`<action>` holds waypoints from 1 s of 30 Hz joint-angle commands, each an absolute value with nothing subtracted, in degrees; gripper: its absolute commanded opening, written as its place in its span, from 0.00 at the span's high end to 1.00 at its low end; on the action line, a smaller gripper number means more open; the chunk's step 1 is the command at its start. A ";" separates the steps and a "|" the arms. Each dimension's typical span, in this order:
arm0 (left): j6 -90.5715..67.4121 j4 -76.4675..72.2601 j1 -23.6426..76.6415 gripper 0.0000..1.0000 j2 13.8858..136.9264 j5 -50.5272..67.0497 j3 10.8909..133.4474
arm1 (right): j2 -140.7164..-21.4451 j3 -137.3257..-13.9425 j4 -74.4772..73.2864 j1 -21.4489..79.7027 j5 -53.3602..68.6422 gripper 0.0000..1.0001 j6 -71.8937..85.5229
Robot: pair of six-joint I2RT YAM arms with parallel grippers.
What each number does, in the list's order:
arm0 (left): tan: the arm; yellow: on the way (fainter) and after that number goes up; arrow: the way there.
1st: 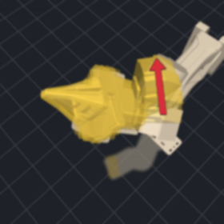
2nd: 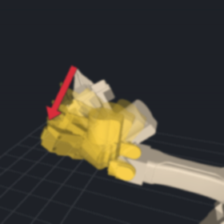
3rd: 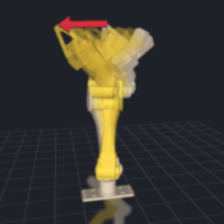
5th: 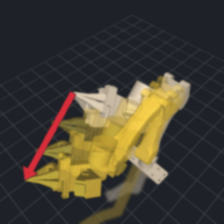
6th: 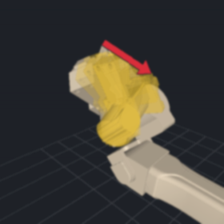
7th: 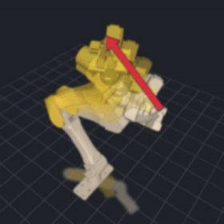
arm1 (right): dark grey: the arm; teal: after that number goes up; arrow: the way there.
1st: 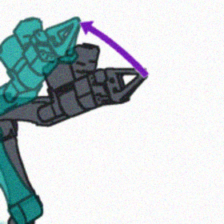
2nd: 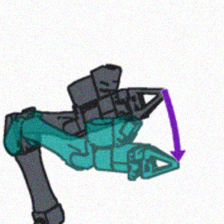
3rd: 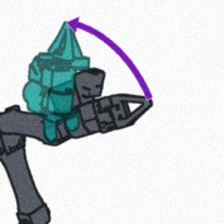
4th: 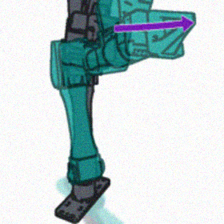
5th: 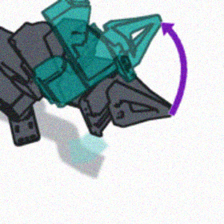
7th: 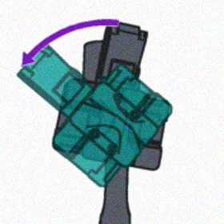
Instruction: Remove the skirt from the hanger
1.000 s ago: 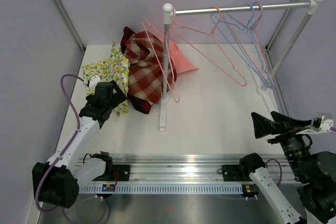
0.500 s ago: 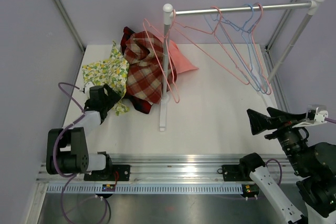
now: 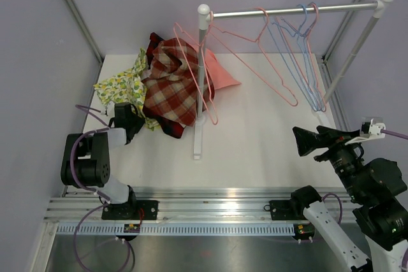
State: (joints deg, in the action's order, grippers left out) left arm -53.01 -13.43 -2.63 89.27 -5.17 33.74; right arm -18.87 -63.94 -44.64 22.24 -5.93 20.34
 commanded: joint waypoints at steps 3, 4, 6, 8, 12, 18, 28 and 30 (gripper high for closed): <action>-52.12 -7.86 -1.85 1.00 82.47 -9.03 33.93 | -20.30 -64.95 -41.48 22.41 -5.36 0.01 20.39; -50.73 -5.82 -1.41 1.00 78.53 -10.44 33.40 | -20.04 -64.86 -41.57 22.50 -5.19 0.00 20.30; -48.96 2.93 -0.53 1.00 66.01 -14.57 33.74 | -19.69 -64.95 -41.83 22.41 -5.19 0.00 20.30; -45.98 8.24 1.13 1.00 58.05 -20.29 35.06 | -19.07 -64.86 -42.10 22.41 -5.54 0.01 20.39; -39.57 16.77 1.49 1.00 48.61 -22.41 49.24 | -17.76 -64.16 -42.63 22.50 -5.54 0.01 20.83; -31.56 14.94 1.58 1.00 65.35 -7.78 74.04 | -15.47 -63.37 -43.85 22.50 -5.18 0.01 21.36; -32.58 26.27 10.19 1.00 106.23 11.15 135.05 | -12.40 -63.55 -47.64 22.50 -8.08 0.01 20.21; -35.75 26.81 10.72 1.00 110.65 13.08 140.62 | -12.39 -63.81 -48.16 22.50 -8.35 0.01 20.21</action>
